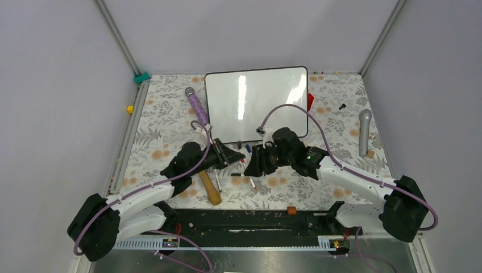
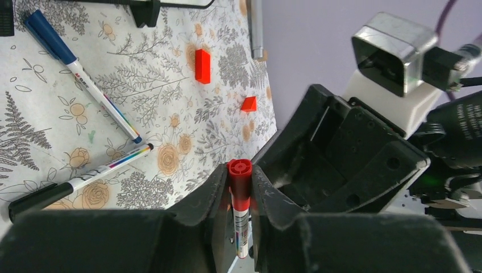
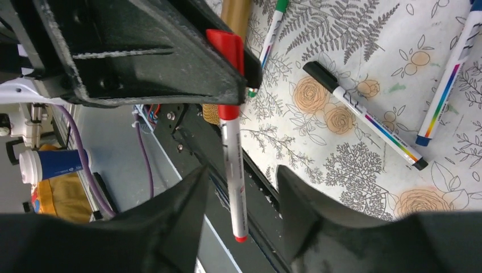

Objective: Write a sentence on the whiteboard
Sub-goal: Pass from the right arm to the left, then open the whiteboard marker from the pen cap.

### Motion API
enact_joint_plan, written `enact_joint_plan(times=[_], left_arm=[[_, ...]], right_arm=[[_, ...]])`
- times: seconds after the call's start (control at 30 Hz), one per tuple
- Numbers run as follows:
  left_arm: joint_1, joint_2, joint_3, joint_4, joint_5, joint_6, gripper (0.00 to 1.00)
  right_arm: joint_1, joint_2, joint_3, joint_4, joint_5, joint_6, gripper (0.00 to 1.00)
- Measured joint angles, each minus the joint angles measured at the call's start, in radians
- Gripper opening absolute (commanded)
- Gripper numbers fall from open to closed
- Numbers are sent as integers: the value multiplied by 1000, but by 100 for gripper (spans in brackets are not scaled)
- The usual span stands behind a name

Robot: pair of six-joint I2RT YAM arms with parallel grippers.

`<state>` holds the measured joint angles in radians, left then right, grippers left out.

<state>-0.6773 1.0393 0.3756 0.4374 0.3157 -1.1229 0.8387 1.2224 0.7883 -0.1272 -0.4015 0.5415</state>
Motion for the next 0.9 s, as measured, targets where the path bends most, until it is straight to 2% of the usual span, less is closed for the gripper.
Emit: enact_joint_plan(times=[0.03, 0.13, 0.27, 0.47, 0.6, 0.73, 0.9], left_arm=[[-1, -18, 0, -11, -11, -1, 0], [-3, -69, -2, -21, -55, -38, 0], [-2, -126, -33, 56, -116, -126, 0], [-3, -148, -49, 146, -181, -240, 0], [-3, -150, -57, 181, -211, -280, 0], [-3, -151, -65, 217, -228, -315, 0], [-3, -169, -103, 267, -257, -357, 0]], right_arm=[[0, -2, 0, 3, 2, 3, 68], [1, -37, -17, 43, 47, 51, 70], [11, -163, -114, 192, 154, 150, 73], [94, -224, -159, 373, 295, 220, 62], [137, -210, -159, 453, 335, 246, 43], [160, -200, -165, 486, 387, 266, 41], [182, -201, -187, 544, 446, 282, 44]])
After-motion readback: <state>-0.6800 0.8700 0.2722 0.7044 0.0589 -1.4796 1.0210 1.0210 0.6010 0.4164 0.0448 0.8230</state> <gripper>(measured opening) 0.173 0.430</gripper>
